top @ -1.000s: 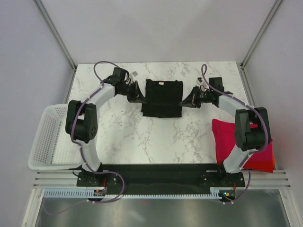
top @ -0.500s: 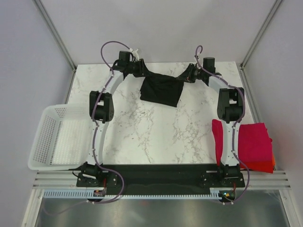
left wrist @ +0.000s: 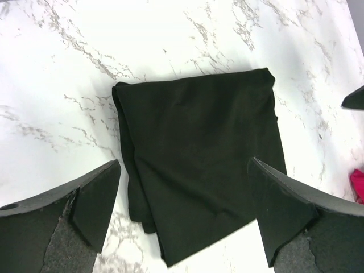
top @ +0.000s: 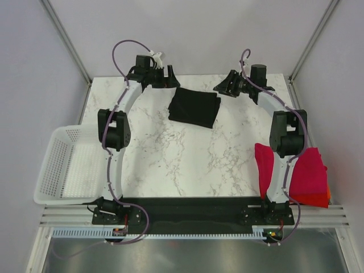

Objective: Fold and stack the t-shirts
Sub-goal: Fold the tshirt, then neatly place the folded tshirt to the corner

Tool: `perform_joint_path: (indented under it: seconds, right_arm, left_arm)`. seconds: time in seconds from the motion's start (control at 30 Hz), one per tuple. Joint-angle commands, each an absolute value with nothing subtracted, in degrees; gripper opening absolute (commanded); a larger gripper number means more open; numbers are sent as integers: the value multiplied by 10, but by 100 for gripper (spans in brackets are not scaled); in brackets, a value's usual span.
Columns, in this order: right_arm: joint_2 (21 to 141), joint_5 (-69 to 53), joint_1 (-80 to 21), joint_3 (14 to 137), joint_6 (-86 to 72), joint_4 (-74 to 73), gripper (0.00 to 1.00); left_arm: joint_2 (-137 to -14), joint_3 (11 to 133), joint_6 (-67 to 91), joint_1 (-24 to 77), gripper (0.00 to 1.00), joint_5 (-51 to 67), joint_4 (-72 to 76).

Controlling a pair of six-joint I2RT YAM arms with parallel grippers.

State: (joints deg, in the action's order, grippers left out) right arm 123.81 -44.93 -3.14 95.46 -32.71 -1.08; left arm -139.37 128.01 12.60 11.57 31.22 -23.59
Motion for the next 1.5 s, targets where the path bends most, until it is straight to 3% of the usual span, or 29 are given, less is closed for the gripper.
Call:
perform_joint_path:
  seconds: [0.0,0.13,0.23,0.27,0.37,0.73,1.47]
  right_arm:
    - [1215,-447,-31,940,-276,-49,61]
    - [1241,-425,-31,947,-255,-66,62]
    - [1258,-411,-31,957,-240,-67,64]
    - [1260,-405,-31,959,-238,-67,65]
    - [1271,-394,-32,963,-237,-70,66]
    - [1300,-358,-33,918,-282,-83,68]
    - [1390,-336,-84,932,-383,-73,70]
  left_arm:
    - [-1351,1244,52,110,100,309,-293]
    - [-1341,1215,3,110,95,337,-323]
    - [-1344,1210,-18,109,70,355,-333]
    - [-1346,1209,-17,109,49,359,-334]
    - [-1356,1211,-18,108,28,381,-335]
    - [-1386,1202,10,139,17,448,-336]
    - [-1435,1136,127,178,13,500,-309]
